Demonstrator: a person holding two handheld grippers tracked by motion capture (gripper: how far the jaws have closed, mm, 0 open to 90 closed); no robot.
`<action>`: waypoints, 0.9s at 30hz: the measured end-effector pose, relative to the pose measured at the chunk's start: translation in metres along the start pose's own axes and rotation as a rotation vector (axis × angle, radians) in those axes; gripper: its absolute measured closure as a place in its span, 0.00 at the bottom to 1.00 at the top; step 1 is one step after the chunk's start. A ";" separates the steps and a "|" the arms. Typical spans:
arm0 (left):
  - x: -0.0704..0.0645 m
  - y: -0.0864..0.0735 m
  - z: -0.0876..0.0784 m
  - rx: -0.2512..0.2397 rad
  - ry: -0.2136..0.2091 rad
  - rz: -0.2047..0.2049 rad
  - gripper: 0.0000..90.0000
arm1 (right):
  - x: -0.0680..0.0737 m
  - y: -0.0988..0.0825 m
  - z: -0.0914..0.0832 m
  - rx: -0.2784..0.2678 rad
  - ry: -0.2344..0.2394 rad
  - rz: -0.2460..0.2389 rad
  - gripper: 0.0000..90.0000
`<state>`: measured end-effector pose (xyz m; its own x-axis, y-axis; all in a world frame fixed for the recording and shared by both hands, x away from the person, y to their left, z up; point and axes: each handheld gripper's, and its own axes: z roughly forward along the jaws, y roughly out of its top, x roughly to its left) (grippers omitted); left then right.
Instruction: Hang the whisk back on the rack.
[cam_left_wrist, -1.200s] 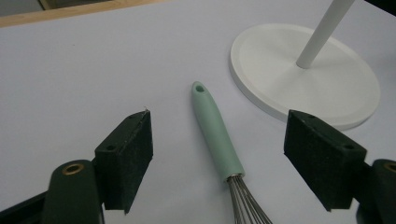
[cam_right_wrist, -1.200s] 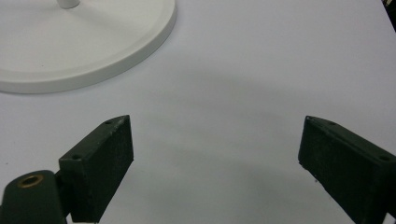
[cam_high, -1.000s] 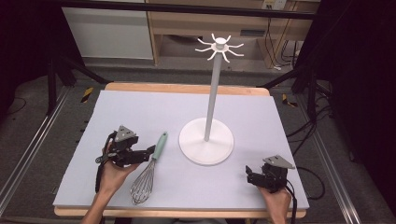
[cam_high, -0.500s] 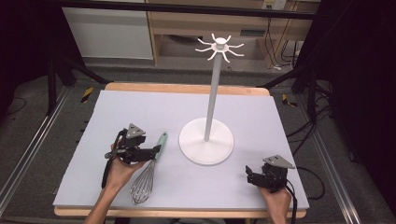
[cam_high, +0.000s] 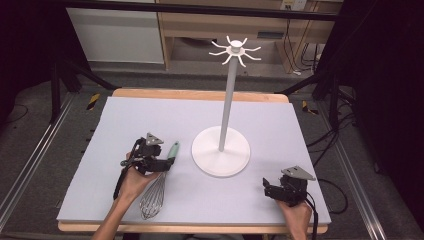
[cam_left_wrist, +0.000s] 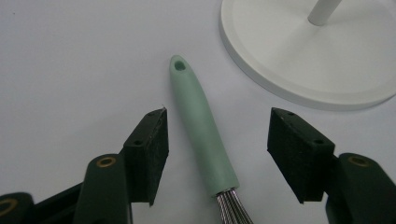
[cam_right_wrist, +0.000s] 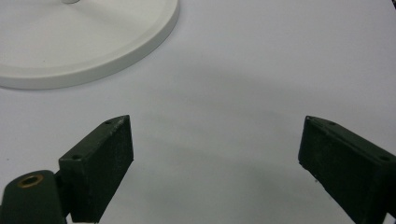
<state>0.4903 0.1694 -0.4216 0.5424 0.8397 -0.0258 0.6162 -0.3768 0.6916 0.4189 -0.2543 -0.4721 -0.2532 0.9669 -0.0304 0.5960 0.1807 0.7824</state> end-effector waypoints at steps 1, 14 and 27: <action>0.000 0.000 0.001 0.008 -0.001 -0.001 0.43 | 0.000 0.000 0.000 0.000 0.001 0.002 0.12; -0.005 -0.002 0.015 0.119 0.012 0.013 0.48 | 0.000 0.000 0.000 0.008 0.001 -0.004 0.12; -0.003 -0.009 0.024 0.173 0.019 -0.012 0.60 | 0.001 0.000 0.000 0.012 0.001 -0.006 0.12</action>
<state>0.4965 0.1607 -0.4453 0.5250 0.8509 -0.0186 0.7126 -0.4275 0.5563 0.4190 -0.2535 -0.4725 -0.2575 0.9657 -0.0340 0.6039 0.1883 0.7745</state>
